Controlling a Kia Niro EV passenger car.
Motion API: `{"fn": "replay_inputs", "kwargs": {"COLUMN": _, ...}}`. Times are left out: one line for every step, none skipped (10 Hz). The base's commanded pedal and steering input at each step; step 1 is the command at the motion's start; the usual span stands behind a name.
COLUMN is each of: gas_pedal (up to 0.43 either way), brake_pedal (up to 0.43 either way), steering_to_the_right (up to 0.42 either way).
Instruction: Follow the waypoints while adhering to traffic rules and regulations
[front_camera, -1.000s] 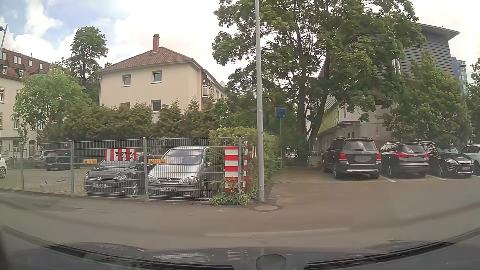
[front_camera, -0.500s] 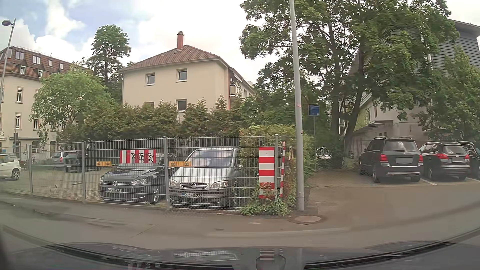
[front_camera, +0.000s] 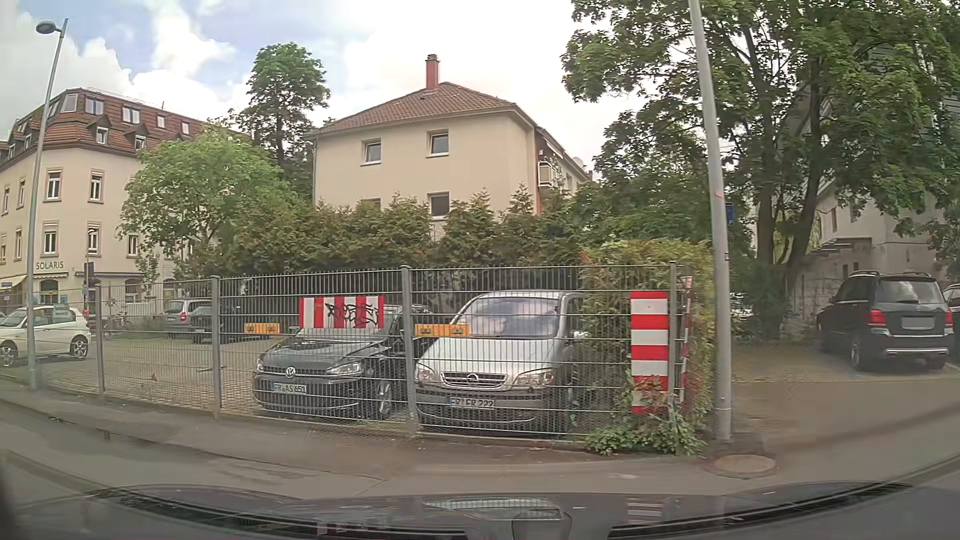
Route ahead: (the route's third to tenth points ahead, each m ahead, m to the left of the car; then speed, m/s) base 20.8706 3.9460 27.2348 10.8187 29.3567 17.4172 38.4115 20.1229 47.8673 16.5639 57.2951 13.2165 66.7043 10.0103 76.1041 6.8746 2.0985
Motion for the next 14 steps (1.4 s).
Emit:
{"fn": "replay_inputs", "kwargs": {"gas_pedal": 0.000, "brake_pedal": 0.000, "steering_to_the_right": -0.622}}
{"fn": "replay_inputs", "kwargs": {"gas_pedal": 0.000, "brake_pedal": 0.000, "steering_to_the_right": -0.651}}
{"fn": "replay_inputs", "kwargs": {"gas_pedal": 0.000, "brake_pedal": 0.000, "steering_to_the_right": -0.677}}
{"fn": "replay_inputs", "kwargs": {"gas_pedal": 0.000, "brake_pedal": 0.000, "steering_to_the_right": -0.698}}
{"fn": "replay_inputs", "kwargs": {"gas_pedal": 0.000, "brake_pedal": 0.000, "steering_to_the_right": -0.714}}
{"fn": "replay_inputs", "kwargs": {"gas_pedal": 0.000, "brake_pedal": 0.000, "steering_to_the_right": -0.726}}
{"fn": "replay_inputs", "kwargs": {"gas_pedal": 0.000, "brake_pedal": 0.000, "steering_to_the_right": -0.731}}
{"fn": "replay_inputs", "kwargs": {"gas_pedal": 0.008, "brake_pedal": 0.000, "steering_to_the_right": -0.732}}
{"fn": "replay_inputs", "kwargs": {"gas_pedal": 0.020, "brake_pedal": 0.000, "steering_to_the_right": -0.732}}
{"fn": "replay_inputs", "kwargs": {"gas_pedal": 0.028, "brake_pedal": 0.000, "steering_to_the_right": -0.731}}
{"fn": "replay_inputs", "kwargs": {"gas_pedal": 0.028, "brake_pedal": 0.000, "steering_to_the_right": -0.731}}
{"fn": "replay_inputs", "kwargs": {"gas_pedal": 0.028, "brake_pedal": 0.000, "steering_to_the_right": -0.729}}
{"fn": "replay_inputs", "kwargs": {"gas_pedal": 0.028, "brake_pedal": 0.000, "steering_to_the_right": -0.723}}
{"fn": "replay_inputs", "kwargs": {"gas_pedal": 0.028, "brake_pedal": 0.000, "steering_to_the_right": -0.713}}
